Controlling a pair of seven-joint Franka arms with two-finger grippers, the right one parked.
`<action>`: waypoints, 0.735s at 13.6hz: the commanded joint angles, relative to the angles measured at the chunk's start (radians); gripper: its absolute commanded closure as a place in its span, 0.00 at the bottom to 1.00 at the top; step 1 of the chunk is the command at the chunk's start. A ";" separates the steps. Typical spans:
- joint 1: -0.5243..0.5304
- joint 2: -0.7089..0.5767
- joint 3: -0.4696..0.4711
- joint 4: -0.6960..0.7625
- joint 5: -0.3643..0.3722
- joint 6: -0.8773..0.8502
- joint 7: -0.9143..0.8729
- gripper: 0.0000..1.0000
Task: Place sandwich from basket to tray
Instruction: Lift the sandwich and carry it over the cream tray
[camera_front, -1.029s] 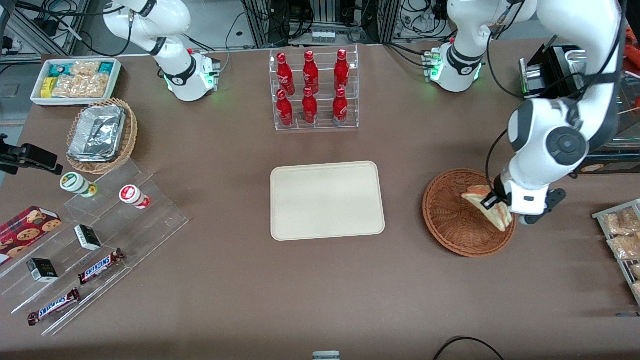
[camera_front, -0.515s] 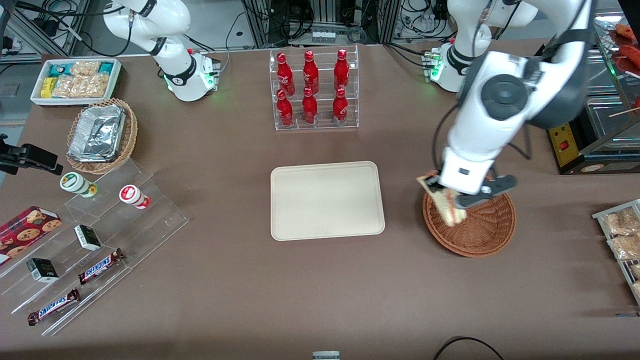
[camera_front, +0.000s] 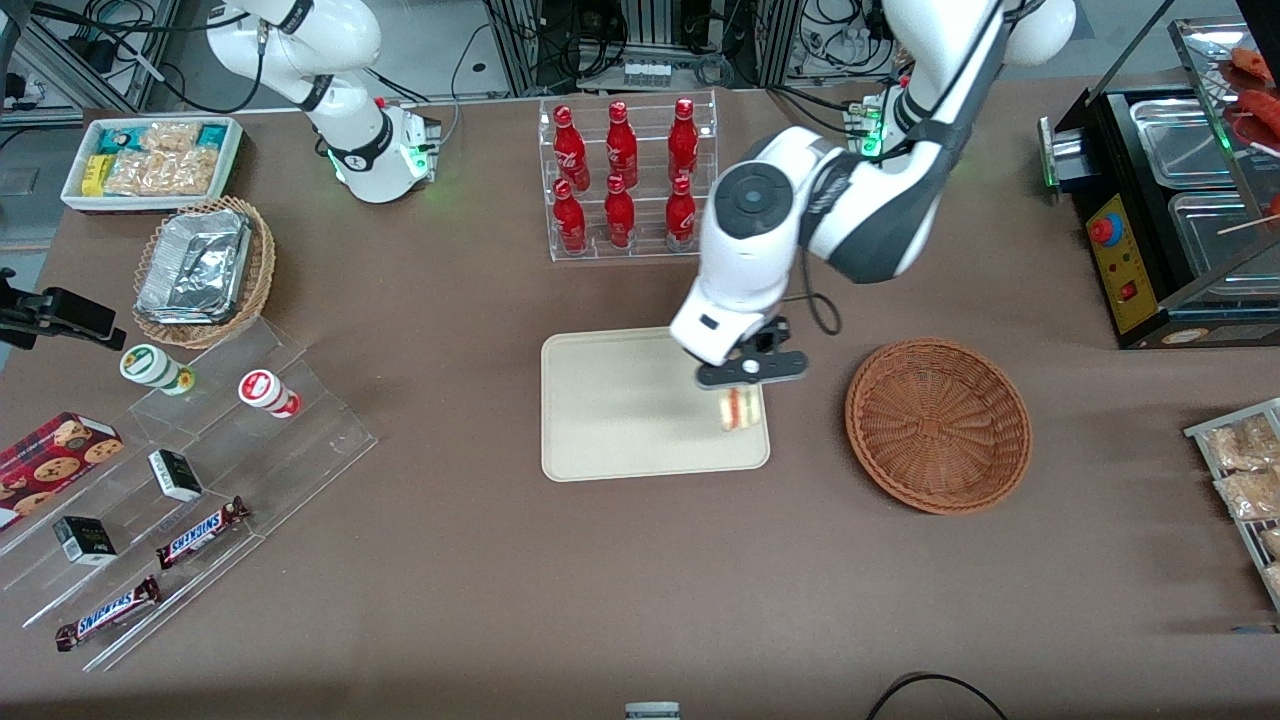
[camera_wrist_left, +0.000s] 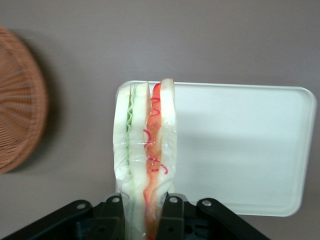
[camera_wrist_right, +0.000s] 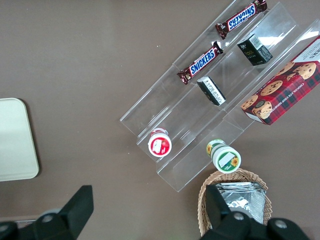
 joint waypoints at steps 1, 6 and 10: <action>-0.054 0.070 0.013 0.039 -0.008 0.071 0.020 1.00; -0.085 0.198 0.004 0.043 -0.005 0.205 0.063 1.00; -0.106 0.322 0.004 0.126 0.001 0.258 0.055 1.00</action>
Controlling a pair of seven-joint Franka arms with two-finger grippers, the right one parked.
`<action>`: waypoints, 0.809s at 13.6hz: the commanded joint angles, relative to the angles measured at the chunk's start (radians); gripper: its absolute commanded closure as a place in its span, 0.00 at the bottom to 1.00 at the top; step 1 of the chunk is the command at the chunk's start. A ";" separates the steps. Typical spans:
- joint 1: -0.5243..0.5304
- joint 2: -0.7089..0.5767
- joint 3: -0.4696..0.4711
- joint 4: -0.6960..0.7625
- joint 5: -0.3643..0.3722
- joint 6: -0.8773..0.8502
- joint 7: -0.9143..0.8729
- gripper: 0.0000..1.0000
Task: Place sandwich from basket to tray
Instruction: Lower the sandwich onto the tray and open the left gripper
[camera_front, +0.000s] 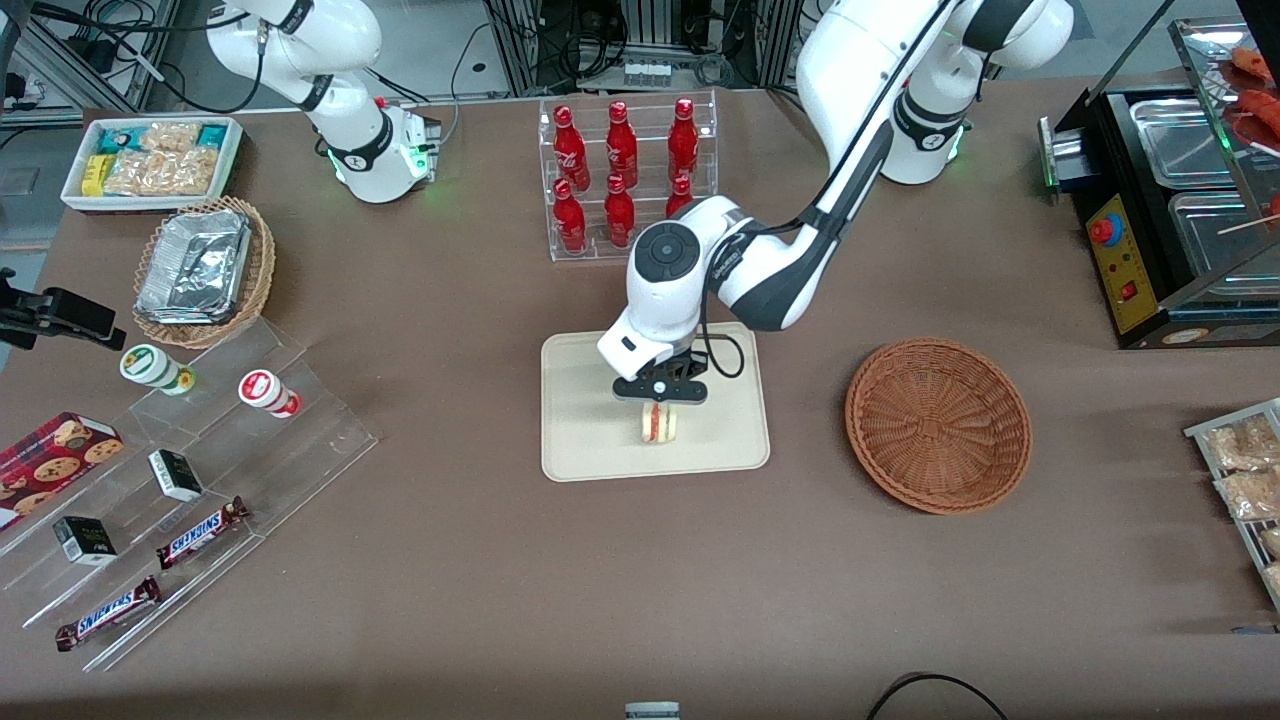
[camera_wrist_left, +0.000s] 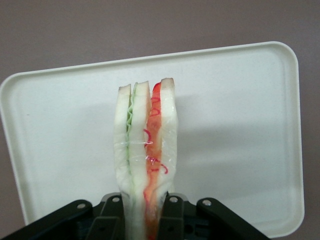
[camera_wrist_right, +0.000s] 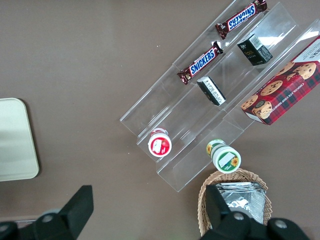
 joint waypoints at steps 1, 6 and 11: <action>-0.034 0.106 0.009 0.115 0.001 -0.002 0.001 1.00; -0.054 0.145 0.011 0.120 0.004 -0.002 -0.051 1.00; -0.055 0.143 0.011 0.113 0.005 -0.003 -0.061 1.00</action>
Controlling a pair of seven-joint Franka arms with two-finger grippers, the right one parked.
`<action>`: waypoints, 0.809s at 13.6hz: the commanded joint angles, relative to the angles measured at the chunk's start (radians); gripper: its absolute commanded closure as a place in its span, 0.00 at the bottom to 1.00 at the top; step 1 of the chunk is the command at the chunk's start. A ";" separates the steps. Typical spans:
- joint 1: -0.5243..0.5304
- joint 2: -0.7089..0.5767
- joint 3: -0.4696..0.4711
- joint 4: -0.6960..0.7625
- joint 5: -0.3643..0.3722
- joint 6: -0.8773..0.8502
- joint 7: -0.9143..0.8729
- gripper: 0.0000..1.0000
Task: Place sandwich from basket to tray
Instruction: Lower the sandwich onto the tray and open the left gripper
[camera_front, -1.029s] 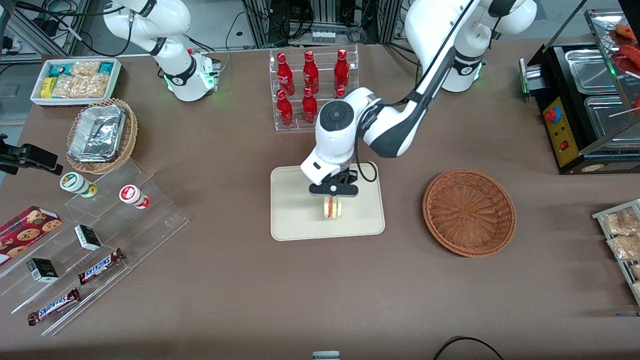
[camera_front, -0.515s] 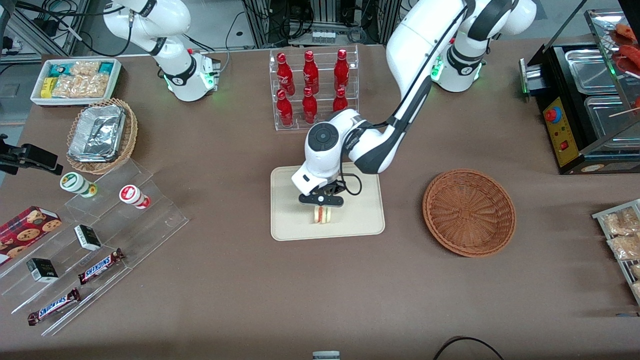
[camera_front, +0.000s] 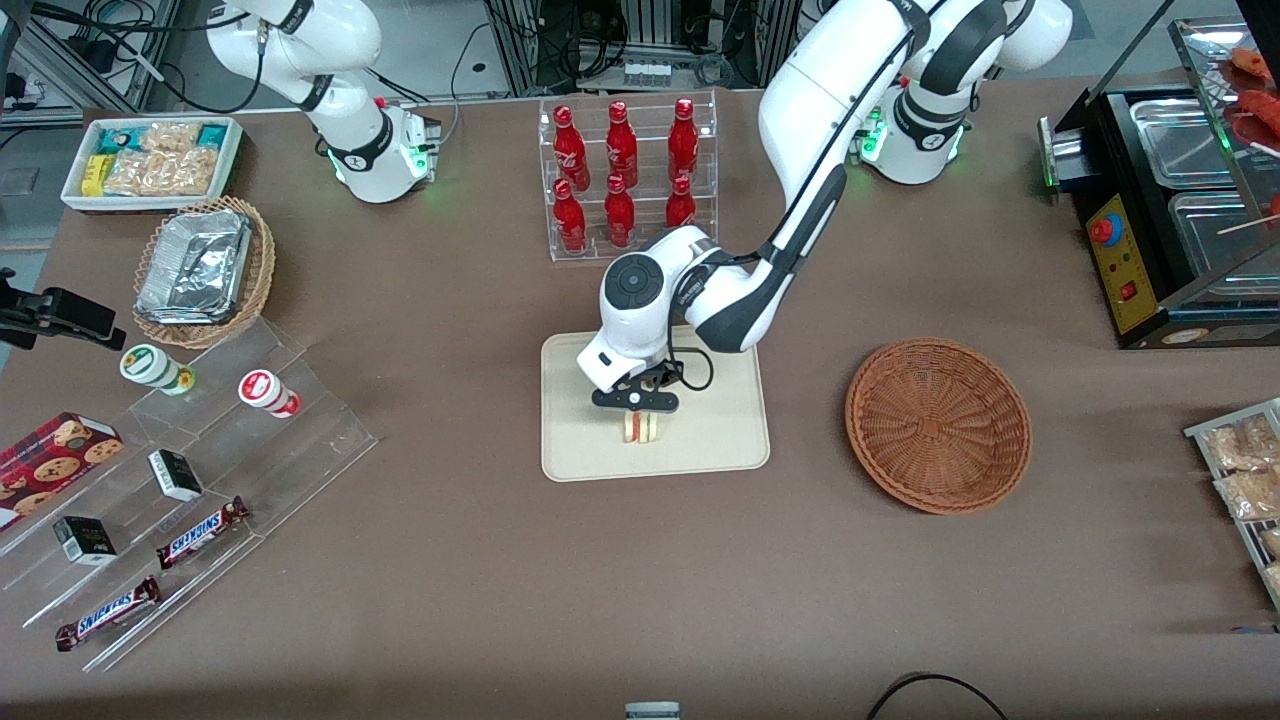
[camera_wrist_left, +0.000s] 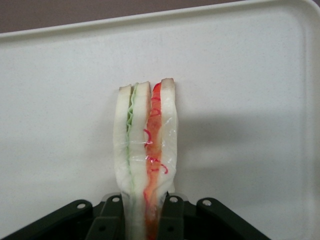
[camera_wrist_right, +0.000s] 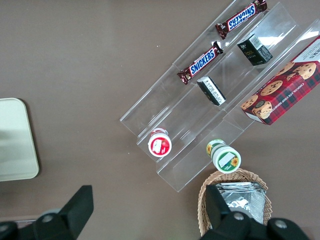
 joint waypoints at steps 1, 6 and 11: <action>-0.013 0.008 0.011 0.022 0.003 -0.011 -0.029 1.00; -0.015 0.004 0.014 0.018 0.008 -0.016 -0.069 0.00; -0.011 -0.058 0.017 0.030 0.005 -0.086 -0.069 0.00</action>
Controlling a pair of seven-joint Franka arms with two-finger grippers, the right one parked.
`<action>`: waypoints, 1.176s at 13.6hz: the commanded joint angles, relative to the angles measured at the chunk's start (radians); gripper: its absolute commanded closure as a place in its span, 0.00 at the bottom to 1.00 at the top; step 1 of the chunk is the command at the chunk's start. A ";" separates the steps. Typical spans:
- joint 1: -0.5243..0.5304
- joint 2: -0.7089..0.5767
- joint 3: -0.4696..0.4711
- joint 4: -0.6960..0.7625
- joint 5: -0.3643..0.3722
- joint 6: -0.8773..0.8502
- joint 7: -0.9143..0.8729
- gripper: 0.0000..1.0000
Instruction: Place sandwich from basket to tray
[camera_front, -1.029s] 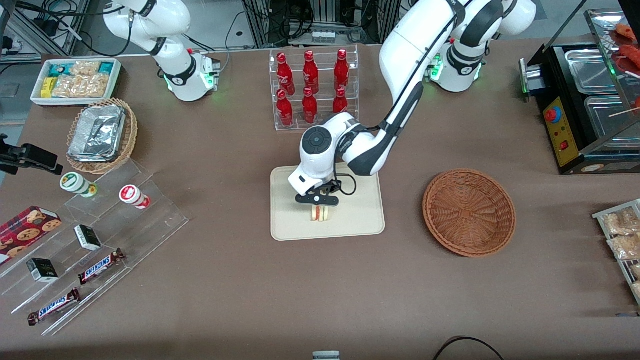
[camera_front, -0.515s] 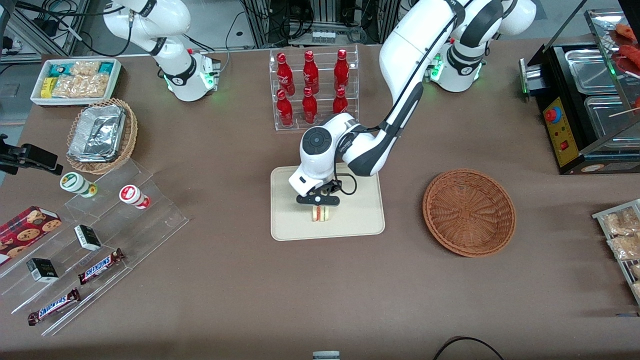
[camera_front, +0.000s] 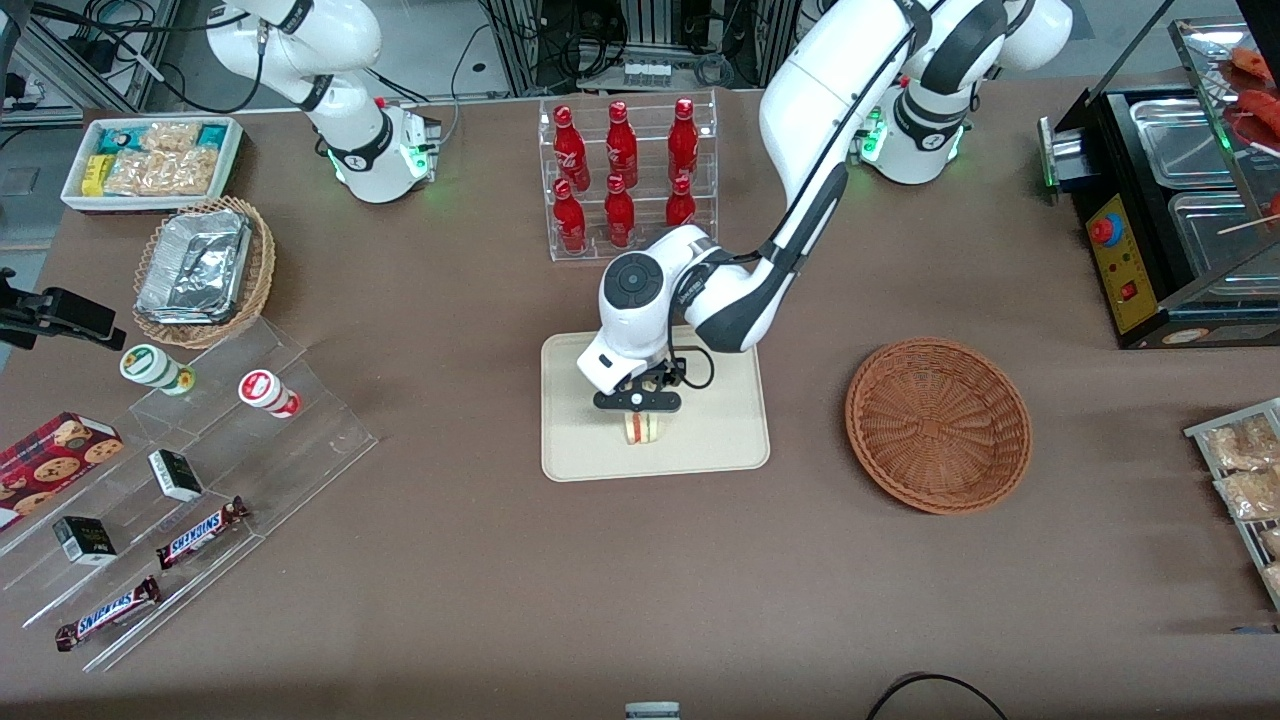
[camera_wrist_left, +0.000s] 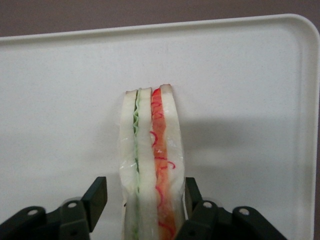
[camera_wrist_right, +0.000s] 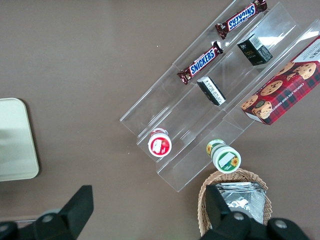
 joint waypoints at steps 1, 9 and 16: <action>-0.005 -0.074 0.013 0.007 0.003 -0.078 -0.023 0.00; 0.166 -0.398 0.016 -0.005 -0.011 -0.324 -0.040 0.00; 0.415 -0.587 0.014 -0.080 -0.040 -0.484 0.233 0.00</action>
